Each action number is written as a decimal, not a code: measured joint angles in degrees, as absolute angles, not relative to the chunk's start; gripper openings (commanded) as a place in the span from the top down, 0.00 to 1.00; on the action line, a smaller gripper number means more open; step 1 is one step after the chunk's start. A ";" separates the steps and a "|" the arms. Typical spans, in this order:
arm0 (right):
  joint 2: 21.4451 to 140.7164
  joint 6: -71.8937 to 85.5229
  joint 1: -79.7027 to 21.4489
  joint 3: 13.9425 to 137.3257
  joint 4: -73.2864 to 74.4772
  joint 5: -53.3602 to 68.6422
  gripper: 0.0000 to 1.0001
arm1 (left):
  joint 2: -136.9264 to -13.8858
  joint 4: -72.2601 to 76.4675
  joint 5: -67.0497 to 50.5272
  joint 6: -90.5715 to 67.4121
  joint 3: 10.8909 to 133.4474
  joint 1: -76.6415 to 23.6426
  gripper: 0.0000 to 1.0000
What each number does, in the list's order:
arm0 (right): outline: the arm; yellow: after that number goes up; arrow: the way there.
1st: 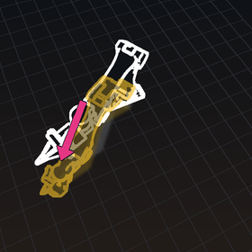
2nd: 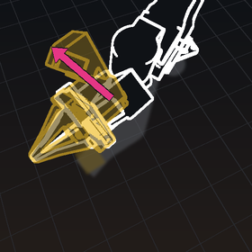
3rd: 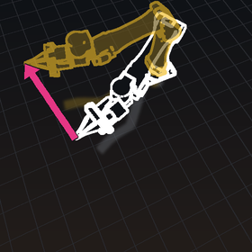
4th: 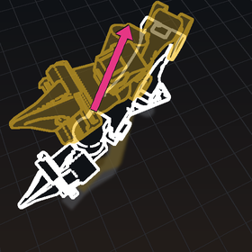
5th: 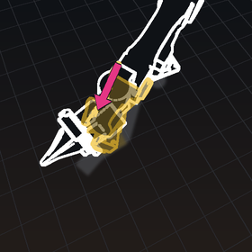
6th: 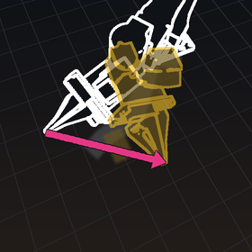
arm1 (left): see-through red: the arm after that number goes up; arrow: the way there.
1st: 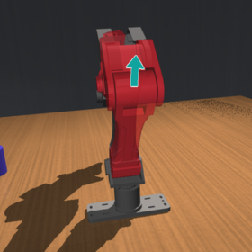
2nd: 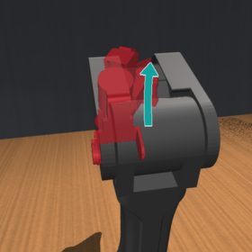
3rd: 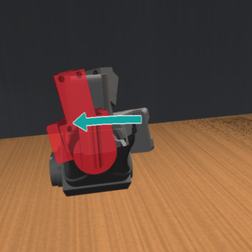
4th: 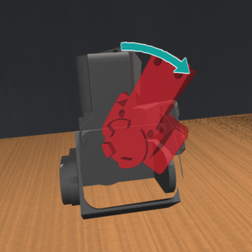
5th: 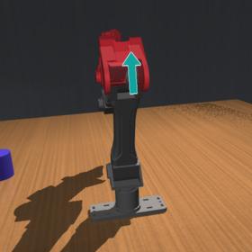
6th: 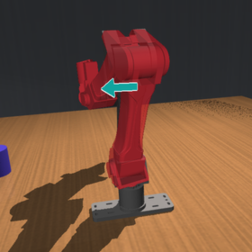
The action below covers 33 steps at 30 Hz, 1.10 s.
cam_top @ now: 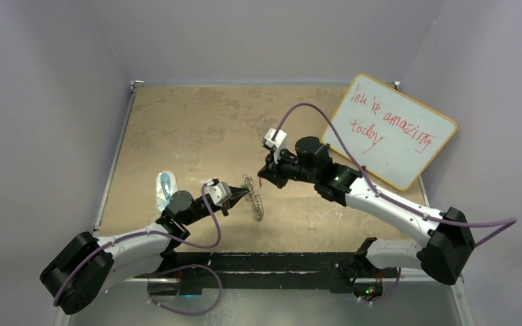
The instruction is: Put the keys on the keyring
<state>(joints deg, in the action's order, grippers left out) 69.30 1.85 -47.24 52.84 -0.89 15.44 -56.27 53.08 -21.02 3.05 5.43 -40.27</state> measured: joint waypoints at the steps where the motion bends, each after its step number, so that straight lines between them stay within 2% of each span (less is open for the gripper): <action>1: 69.97 1.72 -47.24 52.47 -1.50 15.49 1.00 | -56.34 53.01 -21.02 3.05 5.43 -40.27 1.00; 9: 74.17 1.50 -47.24 48.62 -3.90 16.58 1.00 | -56.36 52.90 -20.99 3.05 5.43 -40.27 1.00; 33: 74.67 1.37 -47.24 48.56 -7.16 26.61 1.00 | -57.17 53.52 -21.21 2.59 5.74 -40.27 1.00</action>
<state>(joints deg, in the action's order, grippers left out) 74.67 1.37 -47.24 48.56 -7.16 26.61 -57.17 53.52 -21.21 2.59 5.74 -40.27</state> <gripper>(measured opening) 0.004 0.005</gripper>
